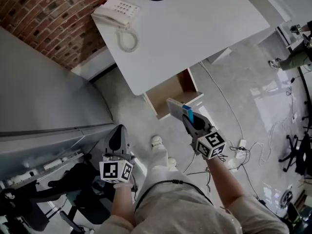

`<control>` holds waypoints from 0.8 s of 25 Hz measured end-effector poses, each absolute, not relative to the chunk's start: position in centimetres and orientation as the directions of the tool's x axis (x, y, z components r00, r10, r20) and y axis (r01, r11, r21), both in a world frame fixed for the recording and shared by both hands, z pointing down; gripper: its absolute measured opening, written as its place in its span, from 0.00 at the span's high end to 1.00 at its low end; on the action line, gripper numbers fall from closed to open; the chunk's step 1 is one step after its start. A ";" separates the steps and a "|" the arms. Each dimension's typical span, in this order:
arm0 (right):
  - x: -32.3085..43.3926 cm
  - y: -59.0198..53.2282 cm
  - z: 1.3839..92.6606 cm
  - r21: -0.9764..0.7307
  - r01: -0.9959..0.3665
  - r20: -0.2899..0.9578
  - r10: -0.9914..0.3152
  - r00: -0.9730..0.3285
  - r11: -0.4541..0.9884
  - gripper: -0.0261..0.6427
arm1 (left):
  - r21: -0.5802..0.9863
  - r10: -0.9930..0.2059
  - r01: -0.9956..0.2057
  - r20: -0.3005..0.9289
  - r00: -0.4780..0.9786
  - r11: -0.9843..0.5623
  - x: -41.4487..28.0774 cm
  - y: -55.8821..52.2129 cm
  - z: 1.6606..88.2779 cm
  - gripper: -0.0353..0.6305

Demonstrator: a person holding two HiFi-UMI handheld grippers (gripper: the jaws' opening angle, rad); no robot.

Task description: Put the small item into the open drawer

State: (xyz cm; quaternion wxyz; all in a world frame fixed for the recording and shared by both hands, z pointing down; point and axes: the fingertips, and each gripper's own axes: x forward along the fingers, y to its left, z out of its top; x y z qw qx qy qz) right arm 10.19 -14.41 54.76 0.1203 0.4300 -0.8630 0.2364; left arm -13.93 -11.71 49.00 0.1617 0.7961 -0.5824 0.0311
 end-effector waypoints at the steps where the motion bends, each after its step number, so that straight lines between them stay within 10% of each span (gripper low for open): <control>1: 10.0 -14.9 55.1 -0.301 -0.801 0.417 -0.684 -0.599 0.518 0.86 | 0.225 -0.915 -0.935 0.239 0.324 -0.273 -14.0 -12.2 49.4 0.94; 20: 5.6 -18.7 64.2 -0.082 -0.674 0.593 -0.508 -0.625 0.734 0.85 | 0.277 -0.899 -0.927 0.286 0.332 -0.254 -11.2 -16.4 56.8 0.94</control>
